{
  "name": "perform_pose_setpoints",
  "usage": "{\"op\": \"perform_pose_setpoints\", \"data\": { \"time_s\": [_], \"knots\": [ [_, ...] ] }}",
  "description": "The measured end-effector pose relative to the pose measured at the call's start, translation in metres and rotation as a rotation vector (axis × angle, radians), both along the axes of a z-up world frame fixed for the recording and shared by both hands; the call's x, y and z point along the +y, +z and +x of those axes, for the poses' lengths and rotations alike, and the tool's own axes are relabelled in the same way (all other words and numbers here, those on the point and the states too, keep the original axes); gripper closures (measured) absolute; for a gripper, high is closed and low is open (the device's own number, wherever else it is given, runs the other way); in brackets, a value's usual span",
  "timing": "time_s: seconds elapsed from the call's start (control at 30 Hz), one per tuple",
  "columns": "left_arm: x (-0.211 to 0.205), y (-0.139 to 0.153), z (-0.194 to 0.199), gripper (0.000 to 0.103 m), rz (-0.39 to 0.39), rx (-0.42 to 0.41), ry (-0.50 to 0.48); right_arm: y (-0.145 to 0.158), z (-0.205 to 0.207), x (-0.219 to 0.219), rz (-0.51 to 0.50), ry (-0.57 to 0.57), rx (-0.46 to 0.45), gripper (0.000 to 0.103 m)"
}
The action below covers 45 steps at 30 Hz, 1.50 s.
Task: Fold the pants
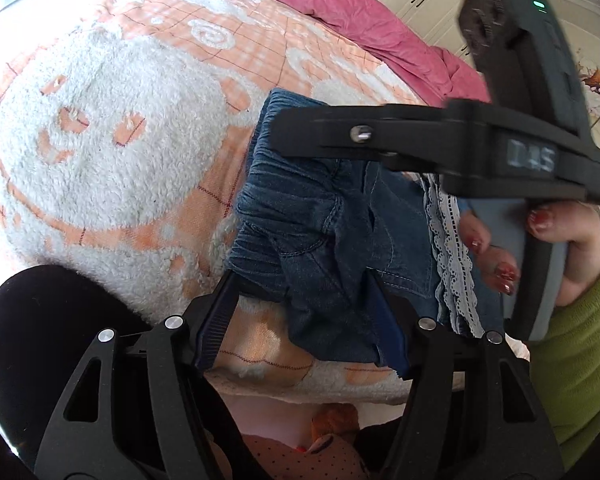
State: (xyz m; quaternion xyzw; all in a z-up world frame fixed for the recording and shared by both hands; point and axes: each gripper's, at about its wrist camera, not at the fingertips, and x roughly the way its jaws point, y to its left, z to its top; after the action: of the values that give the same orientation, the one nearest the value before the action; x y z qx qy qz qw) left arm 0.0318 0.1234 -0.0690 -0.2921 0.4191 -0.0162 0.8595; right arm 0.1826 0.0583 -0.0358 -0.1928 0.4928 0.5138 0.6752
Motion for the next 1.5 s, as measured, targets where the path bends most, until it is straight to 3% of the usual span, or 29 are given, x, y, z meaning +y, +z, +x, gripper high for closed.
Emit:
{"op": "perform_pose_setpoints", "data": {
  "time_s": [0.03, 0.07, 0.13, 0.23, 0.37, 0.47, 0.53, 0.77, 0.9, 1.03, 1.23, 1.5],
  "knots": [
    [0.001, 0.0, 0.001, 0.047, -0.008, -0.006, 0.003, -0.005, 0.004, 0.003, -0.008, 0.001, 0.015, 0.006],
    [0.002, -0.001, 0.001, 0.047, -0.017, -0.012, 0.006, -0.011, 0.007, 0.007, -0.023, 0.002, 0.038, 0.015],
    [0.003, -0.001, 0.001, 0.047, -0.03, -0.025, 0.01, -0.02, 0.009, 0.01, -0.038, 0.004, 0.081, 0.051],
    [0.004, 0.0, -0.001, 0.047, -0.041, -0.054, 0.009, -0.016, 0.0, 0.008, -0.004, 0.023, 0.038, 0.056],
    [0.004, 0.004, -0.005, 0.047, -0.047, -0.087, 0.008, 0.0, 0.001, -0.012, 0.081, 0.022, 0.069, 0.065],
    [0.001, 0.014, -0.011, 0.047, -0.037, -0.136, -0.007, 0.016, 0.002, -0.028, 0.145, 0.017, 0.09, 0.067],
    [-0.003, 0.018, -0.012, 0.031, -0.035, -0.155, -0.018, 0.026, 0.0, -0.038, 0.176, 0.015, 0.084, 0.067],
    [-0.024, 0.028, -0.008, 0.03, -0.025, -0.162, -0.048, 0.049, -0.004, -0.066, 0.236, -0.027, 0.067, 0.071],
    [-0.037, 0.039, -0.006, 0.04, -0.07, -0.186, -0.098, 0.055, -0.009, -0.077, 0.253, -0.04, 0.059, 0.071],
    [-0.052, 0.054, -0.001, 0.05, -0.028, -0.2, -0.115, 0.061, -0.011, -0.092, 0.274, -0.047, 0.04, 0.071],
    [-0.082, 0.067, 0.025, 0.052, 0.004, -0.203, -0.141, 0.069, -0.008, -0.12, 0.314, -0.069, 0.029, 0.072],
    [-0.106, 0.077, 0.025, 0.053, 0.043, -0.187, -0.184, 0.074, 0.005, -0.16, 0.363, -0.123, 0.019, 0.073]
  ]
}}
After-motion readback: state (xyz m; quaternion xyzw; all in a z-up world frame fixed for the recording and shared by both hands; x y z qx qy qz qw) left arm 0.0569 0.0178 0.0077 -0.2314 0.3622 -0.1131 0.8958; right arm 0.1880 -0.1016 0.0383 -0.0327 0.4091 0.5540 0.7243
